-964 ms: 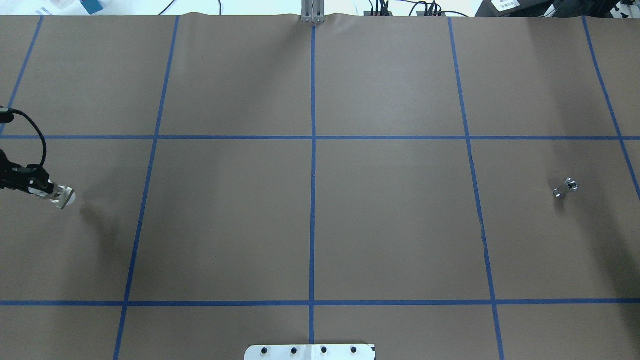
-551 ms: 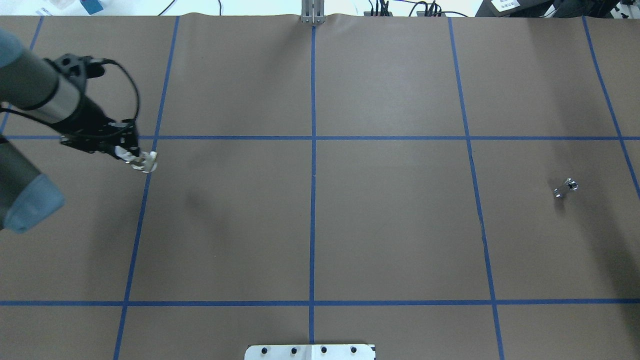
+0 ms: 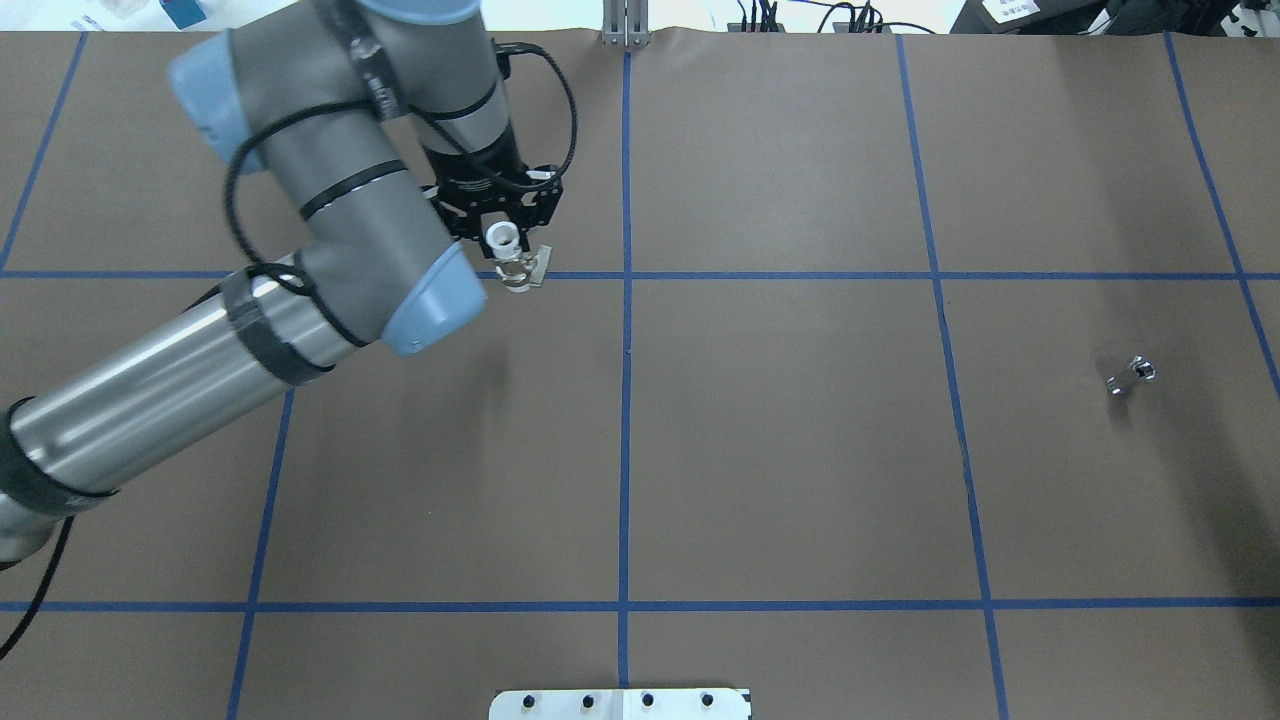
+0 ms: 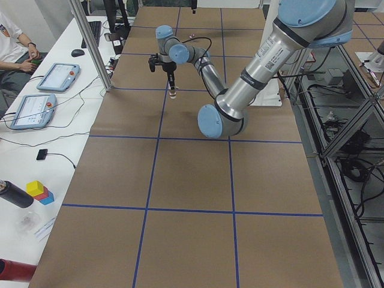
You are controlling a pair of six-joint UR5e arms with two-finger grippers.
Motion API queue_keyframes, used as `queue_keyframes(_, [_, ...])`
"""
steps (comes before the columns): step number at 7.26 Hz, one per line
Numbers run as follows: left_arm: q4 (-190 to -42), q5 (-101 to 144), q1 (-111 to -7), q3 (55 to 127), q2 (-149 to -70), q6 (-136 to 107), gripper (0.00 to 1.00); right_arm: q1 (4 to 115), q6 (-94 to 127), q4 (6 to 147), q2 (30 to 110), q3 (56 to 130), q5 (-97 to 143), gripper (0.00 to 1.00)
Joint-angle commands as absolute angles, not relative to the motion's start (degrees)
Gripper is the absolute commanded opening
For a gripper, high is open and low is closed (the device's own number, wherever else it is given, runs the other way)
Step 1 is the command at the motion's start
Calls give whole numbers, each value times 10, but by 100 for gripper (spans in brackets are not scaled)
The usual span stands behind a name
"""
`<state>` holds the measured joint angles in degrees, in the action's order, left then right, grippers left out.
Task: Assemble PPR valve and pipe with both arms
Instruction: 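Lift the valve with the left gripper and carry it toward the table center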
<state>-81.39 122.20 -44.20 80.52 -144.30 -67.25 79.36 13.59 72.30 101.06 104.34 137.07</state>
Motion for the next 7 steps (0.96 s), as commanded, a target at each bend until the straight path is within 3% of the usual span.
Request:
queue_keyframes(1, [-908,1221,-429,651,-1523,-693,0,790,136,722,1009,1044,1371,100])
queue_keyframes(7, [-925,1191,-395,622,-1542,-710,0,787,136,722,1009,1043,1370,100])
